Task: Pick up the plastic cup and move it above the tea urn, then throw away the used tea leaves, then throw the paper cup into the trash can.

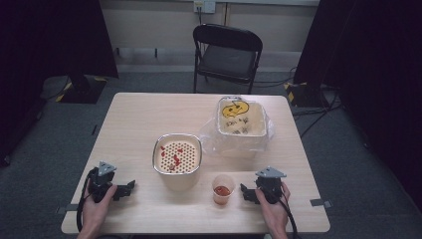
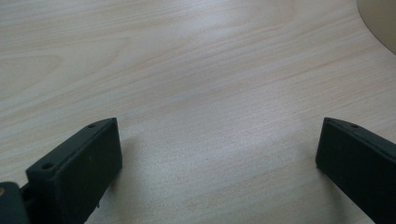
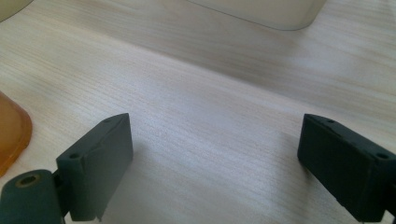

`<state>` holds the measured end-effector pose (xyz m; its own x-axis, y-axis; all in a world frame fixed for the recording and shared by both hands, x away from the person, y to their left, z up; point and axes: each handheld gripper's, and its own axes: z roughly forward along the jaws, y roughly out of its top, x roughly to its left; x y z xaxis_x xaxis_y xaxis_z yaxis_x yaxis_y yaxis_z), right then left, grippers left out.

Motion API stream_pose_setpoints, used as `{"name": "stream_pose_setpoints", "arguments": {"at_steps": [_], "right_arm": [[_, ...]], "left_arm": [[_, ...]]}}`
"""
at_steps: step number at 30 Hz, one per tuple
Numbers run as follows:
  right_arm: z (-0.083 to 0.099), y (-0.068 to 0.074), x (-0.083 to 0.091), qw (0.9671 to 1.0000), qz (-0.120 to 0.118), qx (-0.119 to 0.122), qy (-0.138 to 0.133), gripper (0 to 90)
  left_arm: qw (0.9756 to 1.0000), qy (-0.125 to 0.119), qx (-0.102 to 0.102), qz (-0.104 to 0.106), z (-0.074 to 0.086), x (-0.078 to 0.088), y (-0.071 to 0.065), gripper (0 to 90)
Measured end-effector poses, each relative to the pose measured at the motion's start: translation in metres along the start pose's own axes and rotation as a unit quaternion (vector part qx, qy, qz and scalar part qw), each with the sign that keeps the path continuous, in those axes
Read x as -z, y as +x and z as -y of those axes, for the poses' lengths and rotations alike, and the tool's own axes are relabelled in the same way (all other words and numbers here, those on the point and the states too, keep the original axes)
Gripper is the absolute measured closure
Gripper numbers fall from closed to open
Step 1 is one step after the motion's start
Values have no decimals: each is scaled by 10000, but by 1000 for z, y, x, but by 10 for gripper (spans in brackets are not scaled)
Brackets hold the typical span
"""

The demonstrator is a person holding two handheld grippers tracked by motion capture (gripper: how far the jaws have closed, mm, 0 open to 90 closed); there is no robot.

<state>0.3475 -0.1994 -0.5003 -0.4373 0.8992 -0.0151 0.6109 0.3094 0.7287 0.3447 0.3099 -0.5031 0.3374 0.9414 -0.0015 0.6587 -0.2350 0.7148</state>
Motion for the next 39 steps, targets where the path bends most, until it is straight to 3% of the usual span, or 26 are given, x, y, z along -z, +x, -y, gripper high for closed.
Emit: {"name": "stream_pose_setpoints", "arguments": {"at_steps": [11,18,20,22,28,31,32,33,34,36,37,39], "right_arm": [[1,2,1,10000,30,-42,-14,105],[4,3,7,9999,-98,-54,-13,132],[3,3,12,9995,-286,30,159,138],[2,6,20,9986,-498,89,128,142],[0,15,33,9963,-840,155,36,151],[0,21,40,9932,-1133,254,28,186],[0,21,40,9932,-1133,254,28,186],[0,26,41,9907,-1316,330,31,188],[0,26,41,9907,-1316,330,31,188],[1,35,41,9870,-1540,457,59,192],[1,35,41,9870,-1540,457,59,192],[0,41,42,9840,-1703,530,36,198]], "left_arm": [[10000,1,0,-1,0,0,0,0],[10000,3,-1,0,0,0,0,0],[10000,2,-2,-1,0,0,0,0],[10000,0,5,8,0,0,0,0],[10000,2,-1,-1,0,0,0,0],[10000,1,0,4,0,0,0,0],[10000,1,1,-1,0,0,0,0],[10000,2,1,-1,0,0,0,0],[10000,0,0,5,0,0,0,0],[10000,2,0,0,0,0,0,0],[10000,2,0,0,0,0,0,0],[10000,3,-2,0,0,0,0,0]]}}
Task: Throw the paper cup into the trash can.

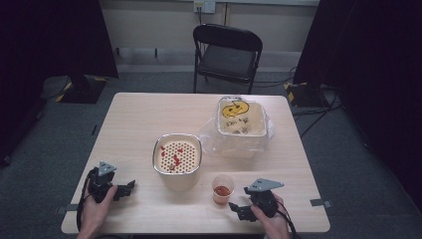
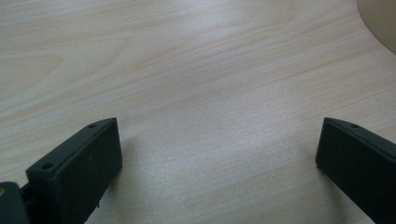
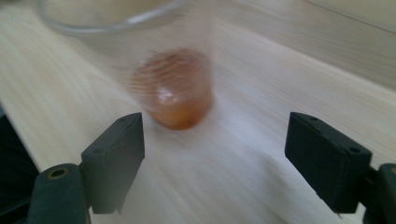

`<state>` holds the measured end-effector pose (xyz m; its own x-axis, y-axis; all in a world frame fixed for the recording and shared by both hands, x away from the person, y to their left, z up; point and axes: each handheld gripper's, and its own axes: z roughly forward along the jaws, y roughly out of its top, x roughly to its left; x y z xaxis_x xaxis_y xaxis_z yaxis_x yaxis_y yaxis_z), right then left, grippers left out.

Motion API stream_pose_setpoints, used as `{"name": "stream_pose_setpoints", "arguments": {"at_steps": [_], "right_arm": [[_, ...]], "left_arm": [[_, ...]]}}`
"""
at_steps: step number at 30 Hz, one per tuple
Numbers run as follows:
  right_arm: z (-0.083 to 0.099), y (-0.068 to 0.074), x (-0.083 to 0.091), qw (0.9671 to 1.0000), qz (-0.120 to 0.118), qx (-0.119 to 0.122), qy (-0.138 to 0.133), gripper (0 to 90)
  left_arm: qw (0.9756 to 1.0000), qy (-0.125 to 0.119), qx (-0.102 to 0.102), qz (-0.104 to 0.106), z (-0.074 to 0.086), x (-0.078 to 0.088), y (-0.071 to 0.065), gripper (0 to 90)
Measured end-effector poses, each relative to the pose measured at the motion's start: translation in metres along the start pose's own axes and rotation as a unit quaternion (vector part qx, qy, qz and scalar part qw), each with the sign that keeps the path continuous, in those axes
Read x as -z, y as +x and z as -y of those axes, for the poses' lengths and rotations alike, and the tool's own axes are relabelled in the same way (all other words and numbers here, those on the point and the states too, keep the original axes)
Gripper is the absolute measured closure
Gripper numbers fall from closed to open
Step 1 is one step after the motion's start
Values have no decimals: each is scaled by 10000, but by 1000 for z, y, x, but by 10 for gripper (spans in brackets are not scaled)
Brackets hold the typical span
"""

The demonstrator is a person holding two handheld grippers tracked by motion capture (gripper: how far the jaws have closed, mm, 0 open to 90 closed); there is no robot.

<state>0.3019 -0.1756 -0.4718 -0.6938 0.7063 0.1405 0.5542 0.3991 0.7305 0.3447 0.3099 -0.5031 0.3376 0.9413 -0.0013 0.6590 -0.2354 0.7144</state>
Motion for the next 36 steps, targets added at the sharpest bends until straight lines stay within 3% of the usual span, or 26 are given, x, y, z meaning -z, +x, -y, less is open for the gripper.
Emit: {"name": "stream_pose_setpoints", "arguments": {"at_steps": [1,4,16,25,36], "right_arm": [[-2,5,-2,9998,-151,79,-51,197],[-5,11,-5,9996,-239,118,-86,195],[-18,18,-16,9983,-454,143,-334,191],[-28,19,-32,9980,-445,186,-411,209],[-27,19,-45,9982,-322,274,-433,309]], "left_arm": [[10000,-2,3,1,0,0,0,0],[10000,-1,0,-1,0,0,0,0],[10000,-1,0,-1,0,0,0,0],[10000,-1,1,-1,0,0,0,0],[10000,-2,7,4,0,0,0,0]]}}
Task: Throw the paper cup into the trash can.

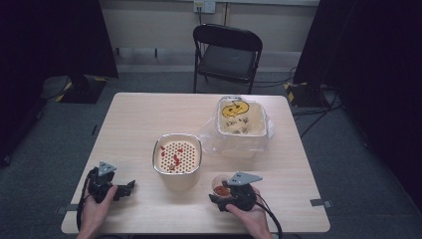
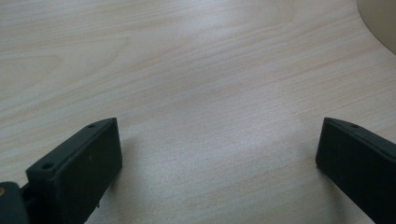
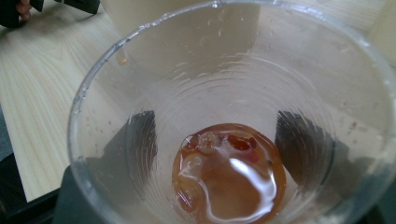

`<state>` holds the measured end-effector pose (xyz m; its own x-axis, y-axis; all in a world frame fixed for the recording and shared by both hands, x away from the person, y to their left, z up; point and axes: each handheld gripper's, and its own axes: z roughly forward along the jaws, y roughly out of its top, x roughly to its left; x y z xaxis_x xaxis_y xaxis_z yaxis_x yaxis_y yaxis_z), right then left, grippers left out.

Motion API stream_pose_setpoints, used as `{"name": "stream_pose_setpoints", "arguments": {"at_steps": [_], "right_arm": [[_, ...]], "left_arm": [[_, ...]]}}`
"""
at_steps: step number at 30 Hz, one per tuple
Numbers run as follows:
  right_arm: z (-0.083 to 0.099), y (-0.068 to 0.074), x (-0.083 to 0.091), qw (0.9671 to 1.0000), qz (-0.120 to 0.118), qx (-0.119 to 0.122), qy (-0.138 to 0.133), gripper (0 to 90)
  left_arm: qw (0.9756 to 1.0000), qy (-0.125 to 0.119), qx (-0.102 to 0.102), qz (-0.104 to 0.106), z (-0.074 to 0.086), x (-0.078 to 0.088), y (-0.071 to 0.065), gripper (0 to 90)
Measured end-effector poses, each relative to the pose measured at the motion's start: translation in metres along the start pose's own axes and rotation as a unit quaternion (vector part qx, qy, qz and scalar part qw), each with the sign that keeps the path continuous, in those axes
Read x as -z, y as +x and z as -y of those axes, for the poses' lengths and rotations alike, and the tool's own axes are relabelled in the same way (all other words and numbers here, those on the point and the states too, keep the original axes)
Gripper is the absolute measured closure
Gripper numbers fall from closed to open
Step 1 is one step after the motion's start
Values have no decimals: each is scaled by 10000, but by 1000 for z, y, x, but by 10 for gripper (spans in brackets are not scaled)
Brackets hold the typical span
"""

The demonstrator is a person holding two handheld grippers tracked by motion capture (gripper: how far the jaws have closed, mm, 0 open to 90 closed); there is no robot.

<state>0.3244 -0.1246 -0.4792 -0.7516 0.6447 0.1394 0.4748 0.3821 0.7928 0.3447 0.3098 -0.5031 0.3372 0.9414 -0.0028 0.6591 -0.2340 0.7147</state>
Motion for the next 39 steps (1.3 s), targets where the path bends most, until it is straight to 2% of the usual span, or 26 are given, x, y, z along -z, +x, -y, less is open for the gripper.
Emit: {"name": "stream_pose_setpoints", "arguments": {"at_steps": [11,16,26,29,35,39], "right_arm": [[-3,-2,6,9999,30,-45,-94,373],[-5,-4,11,9999,6,-134,-21,373],[-17,-8,20,9997,10,-220,-88,385],[-25,-10,27,9995,35,-238,-218,389],[-40,-10,35,9994,56,-224,-275,393],[-53,-10,42,9987,46,-198,-470,397]], "left_arm": [[10000,-2,3,5,0,0,0,0],[10000,-2,1,3,0,0,0,0],[10000,-2,-4,0,0,0,0,0],[10000,-2,1,2,0,0,0,0],[10000,-1,0,2,0,0,0,0],[10000,-1,-5,-1,0,0,0,0]]}}
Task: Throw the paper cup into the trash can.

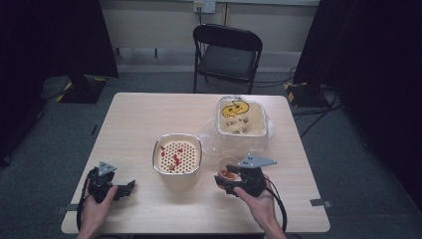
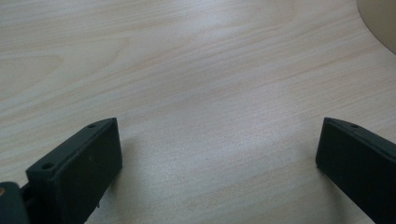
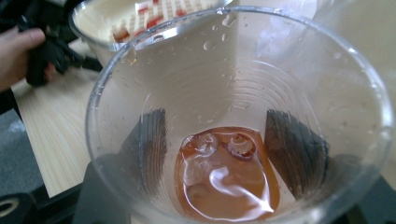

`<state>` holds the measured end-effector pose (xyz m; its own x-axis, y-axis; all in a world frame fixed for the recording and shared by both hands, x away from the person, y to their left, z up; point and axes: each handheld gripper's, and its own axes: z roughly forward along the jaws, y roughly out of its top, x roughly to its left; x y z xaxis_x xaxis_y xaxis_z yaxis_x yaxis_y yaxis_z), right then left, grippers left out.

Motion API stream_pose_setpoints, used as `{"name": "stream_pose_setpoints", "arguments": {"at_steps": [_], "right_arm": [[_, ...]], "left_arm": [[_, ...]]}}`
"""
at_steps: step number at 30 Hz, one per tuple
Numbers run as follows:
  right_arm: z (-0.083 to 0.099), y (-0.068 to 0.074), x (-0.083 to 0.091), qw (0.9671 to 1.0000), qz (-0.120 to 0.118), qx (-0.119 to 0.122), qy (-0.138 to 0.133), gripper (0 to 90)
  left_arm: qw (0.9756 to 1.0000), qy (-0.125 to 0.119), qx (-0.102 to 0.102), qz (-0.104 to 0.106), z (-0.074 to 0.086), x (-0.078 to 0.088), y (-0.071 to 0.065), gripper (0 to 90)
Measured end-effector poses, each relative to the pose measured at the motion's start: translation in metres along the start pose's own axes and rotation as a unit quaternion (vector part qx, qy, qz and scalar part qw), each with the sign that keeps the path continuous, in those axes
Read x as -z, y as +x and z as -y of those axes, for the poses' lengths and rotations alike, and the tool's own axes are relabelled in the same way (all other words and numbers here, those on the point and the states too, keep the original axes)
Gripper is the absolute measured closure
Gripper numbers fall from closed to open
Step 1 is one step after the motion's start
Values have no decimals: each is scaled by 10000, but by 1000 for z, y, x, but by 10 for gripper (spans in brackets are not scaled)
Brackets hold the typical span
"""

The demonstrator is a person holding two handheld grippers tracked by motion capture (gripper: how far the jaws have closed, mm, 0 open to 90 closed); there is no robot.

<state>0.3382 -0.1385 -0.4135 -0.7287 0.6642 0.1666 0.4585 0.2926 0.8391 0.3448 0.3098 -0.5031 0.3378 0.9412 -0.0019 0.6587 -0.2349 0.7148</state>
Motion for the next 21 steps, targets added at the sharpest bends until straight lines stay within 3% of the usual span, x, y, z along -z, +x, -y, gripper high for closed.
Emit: {"name": "stream_pose_setpoints", "arguments": {"at_steps": [10,21], "right_arm": [[-47,11,5,9983,72,125,-573,412],[-89,17,-2,9944,267,374,-953,415]], "left_arm": [[10000,1,3,-1,0,0,0,0],[10000,0,4,7,0,0,0,0]]}}
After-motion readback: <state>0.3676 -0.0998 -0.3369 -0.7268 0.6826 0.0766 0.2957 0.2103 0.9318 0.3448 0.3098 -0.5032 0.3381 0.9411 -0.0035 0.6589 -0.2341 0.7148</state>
